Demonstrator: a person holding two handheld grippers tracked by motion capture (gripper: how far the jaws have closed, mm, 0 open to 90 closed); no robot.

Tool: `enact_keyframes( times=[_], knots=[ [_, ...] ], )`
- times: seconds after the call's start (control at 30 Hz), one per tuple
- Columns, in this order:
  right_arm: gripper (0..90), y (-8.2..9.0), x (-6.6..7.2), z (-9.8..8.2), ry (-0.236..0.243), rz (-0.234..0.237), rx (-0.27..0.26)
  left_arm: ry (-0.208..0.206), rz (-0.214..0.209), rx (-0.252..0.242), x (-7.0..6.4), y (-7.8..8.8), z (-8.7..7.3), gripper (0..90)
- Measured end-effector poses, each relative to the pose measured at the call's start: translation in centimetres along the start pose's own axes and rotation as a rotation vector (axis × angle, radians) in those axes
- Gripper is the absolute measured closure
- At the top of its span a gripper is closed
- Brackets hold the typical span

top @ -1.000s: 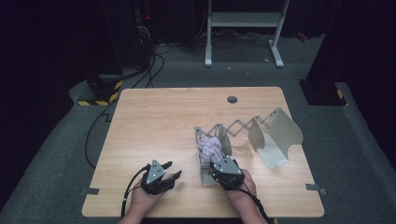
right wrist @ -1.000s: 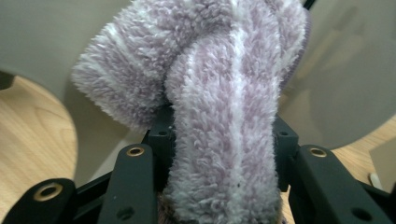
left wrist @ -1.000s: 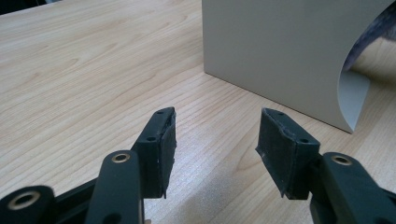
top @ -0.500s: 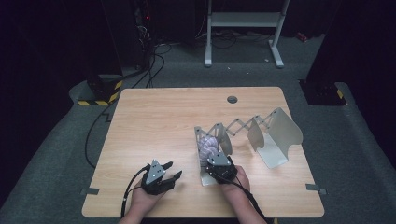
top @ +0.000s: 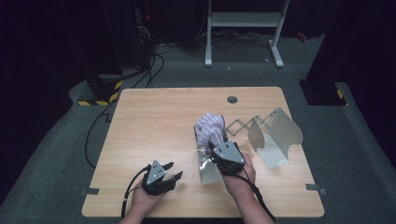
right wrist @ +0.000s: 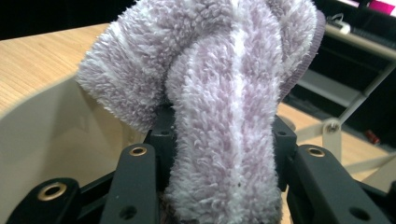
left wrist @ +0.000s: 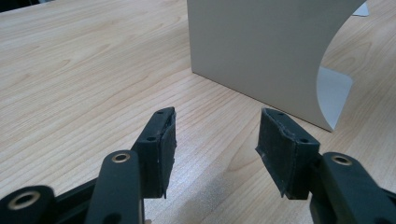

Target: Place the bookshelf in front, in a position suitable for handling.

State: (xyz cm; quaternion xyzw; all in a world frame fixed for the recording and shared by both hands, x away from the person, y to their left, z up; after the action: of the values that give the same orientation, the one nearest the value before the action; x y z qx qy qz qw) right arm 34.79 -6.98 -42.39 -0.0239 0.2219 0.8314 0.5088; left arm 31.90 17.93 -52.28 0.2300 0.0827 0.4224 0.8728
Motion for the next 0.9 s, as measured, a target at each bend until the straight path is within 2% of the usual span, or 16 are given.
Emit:
enact_keyframes(
  times=[0.17, 0.2, 0.27, 0.3, 0.33, 0.37, 0.4, 0.43, 0.57, 0.67, 0.73, 0.77, 0.8, 0.83, 0.87, 0.9],
  knots=[
    [58.5, -0.9, 1.1, -1.3, 0.033, 0.017, 0.057, 0.003, -0.003, -0.002, 0.0, 0.0, 0.0, 46.8],
    [58.6, -1.8, 1.6, -2.9, 0.029, 0.026, 0.099, 0.002, -0.004, -0.002, 0.0, 0.0, 0.0, 46.8],
    [59.0, -2.9, 2.0, -4.5, 0.024, 0.039, 0.151, -0.001, -0.004, -0.002, 0.0, 0.0, 0.0, 46.8],
    [59.0, -2.9, 2.0, -4.5, 0.024, 0.039, 0.151, 0.001, -0.004, 0.000, 0.0, -0.1, 0.0, 46.8],
    [59.0, -3.4, 2.2, -5.3, 0.022, 0.050, 0.188, 0.003, -0.004, 0.002, 0.0, -0.1, 0.0, 46.8],
    [58.9, -4.5, 2.5, -6.8, 0.017, 0.073, 0.258, 0.002, -0.006, 0.004, 0.0, -0.2, 0.0, 46.8],
    [58.9, -4.5, 2.5, -6.8, 0.017, 0.073, 0.258, 0.002, -0.006, 0.004, 0.0, -0.2, 0.0, 46.8],
    [58.8, -5.2, 2.7, -7.9, -0.026, 0.118, 0.307, -0.002, -0.005, 0.002, -0.1, -0.1, 0.0, 46.8],
    [58.7, -5.0, 2.7, -7.9, -0.029, 0.113, 0.297, 0.001, -0.006, 0.003, -0.1, -0.1, 0.0, 46.8],
    [58.6, -4.6, 2.4, -7.1, -0.011, 0.093, 0.271, -0.003, -0.007, 0.005, -0.2, -0.1, 0.0, 46.8],
    [58.5, -3.8, 1.9, -5.6, -0.006, 0.070, 0.210, -0.002, -0.007, 0.003, -0.2, -0.1, 0.0, 46.8],
    [58.5, -3.8, 1.9, -5.6, -0.006, 0.070, 0.210, -0.002, -0.007, 0.003, -0.2, -0.1, 0.0, 46.8],
    [58.4, -3.3, 1.6, -4.5, -0.005, 0.060, 0.171, -0.002, -0.007, 0.004, -0.1, -0.1, 0.0, 46.8],
    [58.4, -3.3, 1.6, -4.5, -0.005, 0.060, 0.171, -0.002, -0.007, 0.004, -0.1, -0.1, 0.0, 46.8],
    [58.4, -2.5, 1.1, -2.9, 0.001, 0.037, 0.111, -0.002, -0.006, 0.004, -0.1, -0.1, 0.0, 46.8],
    [58.4, -2.3, 0.9, -2.4, -0.001, 0.031, 0.094, -0.001, -0.007, 0.003, -0.1, -0.1, 0.0, 46.8]
  ],
)
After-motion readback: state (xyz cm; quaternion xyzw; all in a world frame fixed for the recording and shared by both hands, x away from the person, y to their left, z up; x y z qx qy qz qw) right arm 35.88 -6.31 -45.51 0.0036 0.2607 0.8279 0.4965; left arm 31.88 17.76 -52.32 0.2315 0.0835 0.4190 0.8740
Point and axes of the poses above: each handheld gripper's, and its own axes: y roughly backward along the jaws, z roughly out of its top, x roughly to its left, the point moved 1 cm from there along -y, roughly forward along the jaws, and after that the axes turned 2 degrees about z, right-handed, at the moved point
